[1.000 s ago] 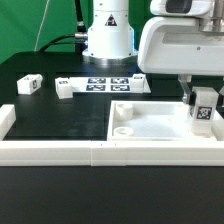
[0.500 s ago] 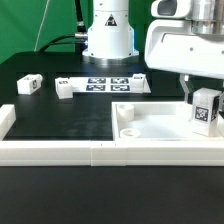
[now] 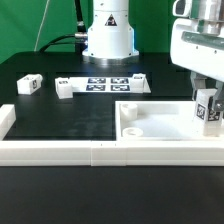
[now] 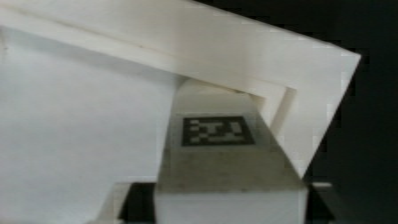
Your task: Assemble one leg
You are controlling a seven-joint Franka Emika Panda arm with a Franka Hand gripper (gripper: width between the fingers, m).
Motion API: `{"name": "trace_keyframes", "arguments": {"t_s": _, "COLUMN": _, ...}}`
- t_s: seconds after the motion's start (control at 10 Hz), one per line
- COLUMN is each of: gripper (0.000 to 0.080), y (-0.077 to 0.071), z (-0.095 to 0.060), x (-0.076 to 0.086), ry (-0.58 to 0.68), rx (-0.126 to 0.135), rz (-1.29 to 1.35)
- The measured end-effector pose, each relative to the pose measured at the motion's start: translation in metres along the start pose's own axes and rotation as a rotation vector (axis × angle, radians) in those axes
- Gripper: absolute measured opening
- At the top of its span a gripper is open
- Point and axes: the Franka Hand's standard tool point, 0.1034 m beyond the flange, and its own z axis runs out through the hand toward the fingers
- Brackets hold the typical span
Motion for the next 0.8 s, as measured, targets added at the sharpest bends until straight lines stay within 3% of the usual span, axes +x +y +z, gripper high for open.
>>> {"name": "trace_keyframes", "arguments": {"t_s": 0.2, "gripper": 0.0292, "y": 0.0001, "z": 0.0001, "x": 0.0004, "ry": -0.008, "rx": -0.001, "rz": 0.189}}
{"name": "trace_keyframes", "arguments": {"t_s": 0.4, "gripper": 0.0292, "y": 0.0001, "z": 0.0001, "x": 0.0001, "ry": -0.008, "rx": 0.0, "rz": 0.163}}
{"name": "trace_keyframes", "arguments": {"t_s": 0.5, "gripper": 0.0496, "y": 0.0001, "z": 0.0001, "x": 0.0002, "ry": -0.008, "rx": 0.0, "rz": 0.124}}
{"name": "trace_keyframes", "arguments": {"t_s": 0.6, "gripper": 0.0599, "y": 0.0, "z": 0.0002, "x": 0.0011, "ry": -0.009, "rx": 0.0, "rz": 0.096}}
{"name": "trace_keyframes", "arguments": {"t_s": 0.8, "gripper": 0.0639, "y": -0.0011, "z": -0.0002, "x": 0.001, "ry": -0.007, "rx": 0.006, "rz": -0.182}}
